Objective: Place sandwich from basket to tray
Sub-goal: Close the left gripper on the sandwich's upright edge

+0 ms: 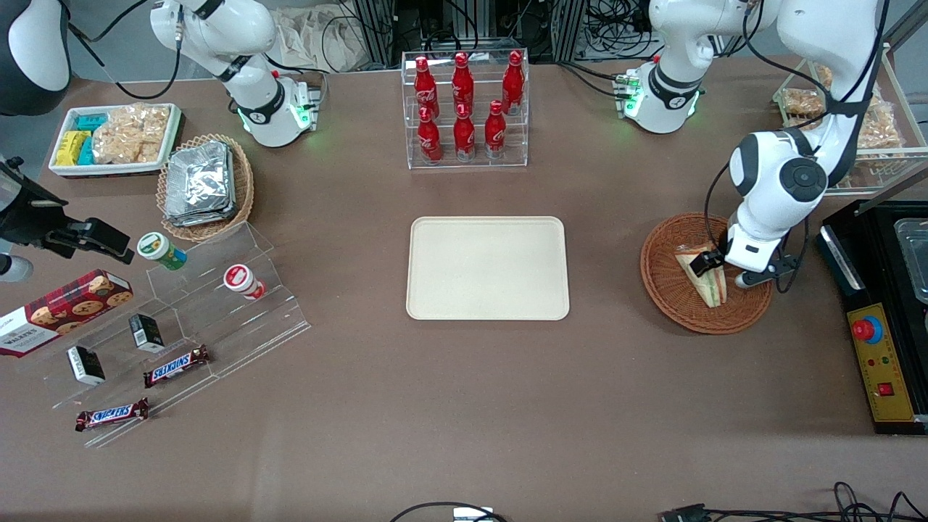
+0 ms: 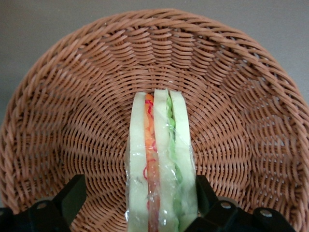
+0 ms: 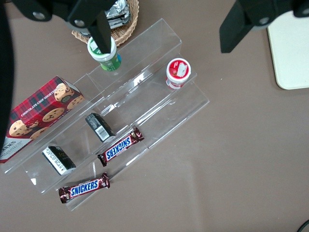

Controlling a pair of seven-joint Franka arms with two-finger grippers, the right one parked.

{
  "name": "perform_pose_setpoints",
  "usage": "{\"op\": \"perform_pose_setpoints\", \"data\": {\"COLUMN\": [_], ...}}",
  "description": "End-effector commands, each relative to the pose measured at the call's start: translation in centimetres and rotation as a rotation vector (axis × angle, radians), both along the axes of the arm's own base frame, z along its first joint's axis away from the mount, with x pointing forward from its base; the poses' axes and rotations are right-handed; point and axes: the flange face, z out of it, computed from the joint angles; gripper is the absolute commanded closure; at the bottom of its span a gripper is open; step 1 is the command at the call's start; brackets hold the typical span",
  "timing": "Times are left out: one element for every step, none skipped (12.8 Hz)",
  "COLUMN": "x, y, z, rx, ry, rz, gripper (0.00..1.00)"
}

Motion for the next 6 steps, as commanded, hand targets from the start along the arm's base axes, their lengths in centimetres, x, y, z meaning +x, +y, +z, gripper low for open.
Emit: {"op": "perform_pose_setpoints", "data": {"x": [0.35,0.36,0.44,0.51,0.57,0.50], "y": [-0.48,-0.48,-0.47,-0.55,-0.77,-1.13], "z": [-0.94,-1.11,-0.99,-0.93,-0.88,-0.95], "rx": [-0.004,-0.003,-0.005,-0.005,-0.007,-0.007], "ry": [-0.019,-0.016,-0.019,-0.022,-0.025,-0.022], "rz": [0.022,0.022,0.026,0.039,0.059,0.069], "gripper": [0.08,0.27,0.51,0.71,0.85,0.90]}}
